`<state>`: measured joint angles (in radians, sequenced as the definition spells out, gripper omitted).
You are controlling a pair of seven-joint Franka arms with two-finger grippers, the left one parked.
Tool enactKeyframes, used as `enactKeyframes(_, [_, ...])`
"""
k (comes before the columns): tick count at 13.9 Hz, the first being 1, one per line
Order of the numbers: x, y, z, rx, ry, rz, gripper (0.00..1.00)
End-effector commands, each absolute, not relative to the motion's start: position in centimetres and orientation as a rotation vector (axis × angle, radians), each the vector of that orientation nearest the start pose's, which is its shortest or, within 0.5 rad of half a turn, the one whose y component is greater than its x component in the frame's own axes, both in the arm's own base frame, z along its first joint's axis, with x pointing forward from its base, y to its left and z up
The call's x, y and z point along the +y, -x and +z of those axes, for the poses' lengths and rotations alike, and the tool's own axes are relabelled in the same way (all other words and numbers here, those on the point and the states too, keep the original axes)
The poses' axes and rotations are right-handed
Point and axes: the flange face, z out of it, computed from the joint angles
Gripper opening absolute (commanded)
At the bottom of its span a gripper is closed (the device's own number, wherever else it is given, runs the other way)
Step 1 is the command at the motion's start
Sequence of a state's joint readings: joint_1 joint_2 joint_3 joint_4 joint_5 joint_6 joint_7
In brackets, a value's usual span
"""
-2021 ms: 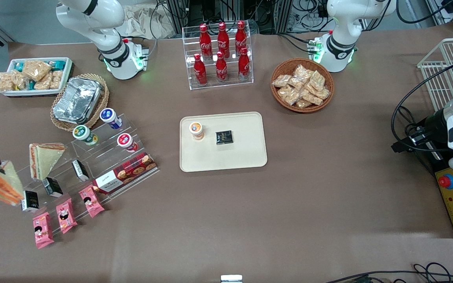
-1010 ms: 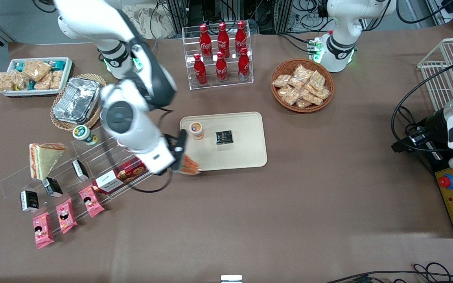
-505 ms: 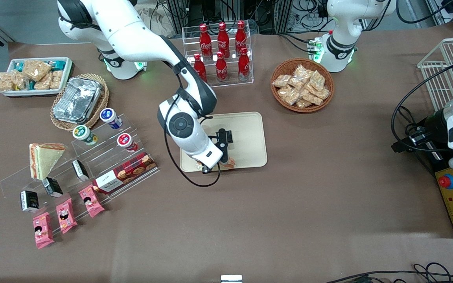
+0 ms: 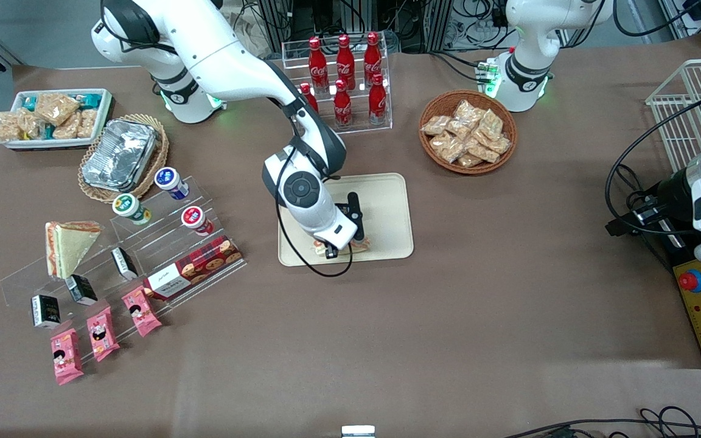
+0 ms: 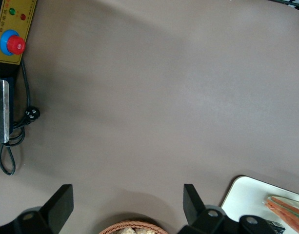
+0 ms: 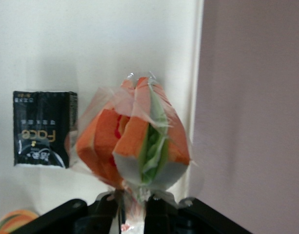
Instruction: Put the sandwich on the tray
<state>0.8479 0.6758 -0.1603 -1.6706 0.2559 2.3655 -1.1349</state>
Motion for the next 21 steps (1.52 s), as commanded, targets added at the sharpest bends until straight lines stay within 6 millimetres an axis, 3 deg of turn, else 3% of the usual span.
enactKeyframes(1, [44.3, -51.8, 21.7, 2.383, -2.174, 0.111, 1.0])
enactKeyframes(4, [43.1, -52.8, 23.7, 2.379, -2.185, 0.119, 1.0])
enactKeyframes(7, [38.9, -54.6, 29.1, 2.34, -2.307, 0.006, 1.0])
enactKeyframes(13, [22.0, -60.0, 41.5, 2.05, -2.518, -0.057, 1.0])
enactKeyframes(14, [19.2, -60.3, 43.1, 1.993, -2.566, -0.072, 1.0])
enactKeyframes(16, [11.0, -61.1, 45.8, 1.758, -2.777, -0.151, 1.0])
enactKeyframes(19, [3.6, -61.6, 49.7, 1.548, -2.882, -0.169, 1.0])
enactKeyframes(21, [-0.5, -60.6, 52.7, 1.239, -3.026, -0.14, 1.0])
